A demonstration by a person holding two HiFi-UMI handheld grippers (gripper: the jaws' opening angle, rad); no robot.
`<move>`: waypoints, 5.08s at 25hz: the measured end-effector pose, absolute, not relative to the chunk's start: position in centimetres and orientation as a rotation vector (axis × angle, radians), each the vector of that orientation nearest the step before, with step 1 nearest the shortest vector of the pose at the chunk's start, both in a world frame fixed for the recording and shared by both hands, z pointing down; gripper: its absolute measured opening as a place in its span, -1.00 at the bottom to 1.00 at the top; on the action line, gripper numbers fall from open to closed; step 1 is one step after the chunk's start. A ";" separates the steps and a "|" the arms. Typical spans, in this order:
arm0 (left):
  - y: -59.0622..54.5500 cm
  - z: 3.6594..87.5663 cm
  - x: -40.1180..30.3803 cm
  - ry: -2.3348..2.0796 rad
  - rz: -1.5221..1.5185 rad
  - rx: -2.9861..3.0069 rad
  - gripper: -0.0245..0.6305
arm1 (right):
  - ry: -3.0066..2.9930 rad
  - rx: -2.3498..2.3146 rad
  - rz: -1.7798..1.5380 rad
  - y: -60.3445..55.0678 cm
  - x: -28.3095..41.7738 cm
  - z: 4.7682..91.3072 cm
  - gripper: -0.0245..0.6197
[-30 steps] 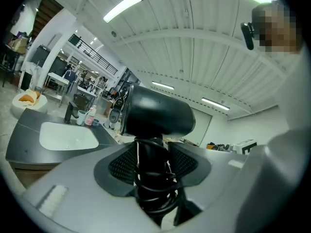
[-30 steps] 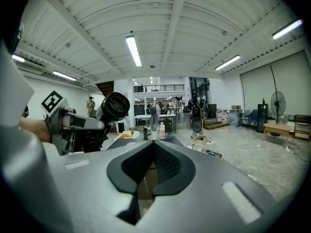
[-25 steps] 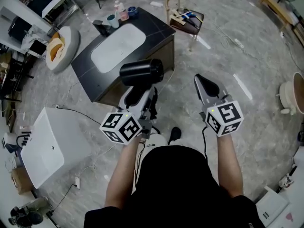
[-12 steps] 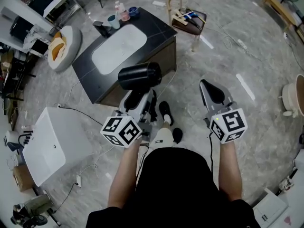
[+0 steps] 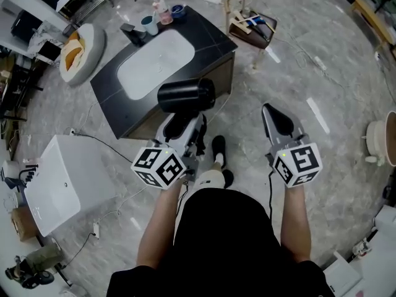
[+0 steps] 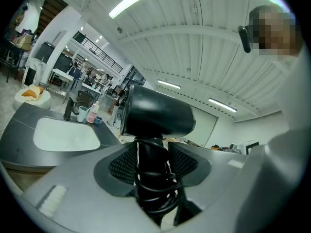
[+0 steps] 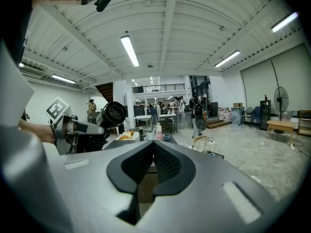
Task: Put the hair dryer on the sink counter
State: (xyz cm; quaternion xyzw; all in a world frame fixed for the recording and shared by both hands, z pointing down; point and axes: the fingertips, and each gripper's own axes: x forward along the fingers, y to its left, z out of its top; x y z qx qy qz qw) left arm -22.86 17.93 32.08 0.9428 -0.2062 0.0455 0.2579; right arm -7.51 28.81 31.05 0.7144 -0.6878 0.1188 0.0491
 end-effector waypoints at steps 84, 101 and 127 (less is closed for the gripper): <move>-16.9 45.9 1.7 -1.122 0.206 2.009 -0.34 | -2.537 1.305 0.589 -15.2 15.1 40.0 -0.89; -22.9 53.1 4.9 -1.120 0.307 1.928 -0.34 | -2.494 1.281 0.672 -16.5 16.2 43.5 -0.89; -26.1 62.3 5.9 -1.143 0.472 1.807 -0.34 | -2.443 1.282 0.737 -17.5 16.8 46.5 -0.89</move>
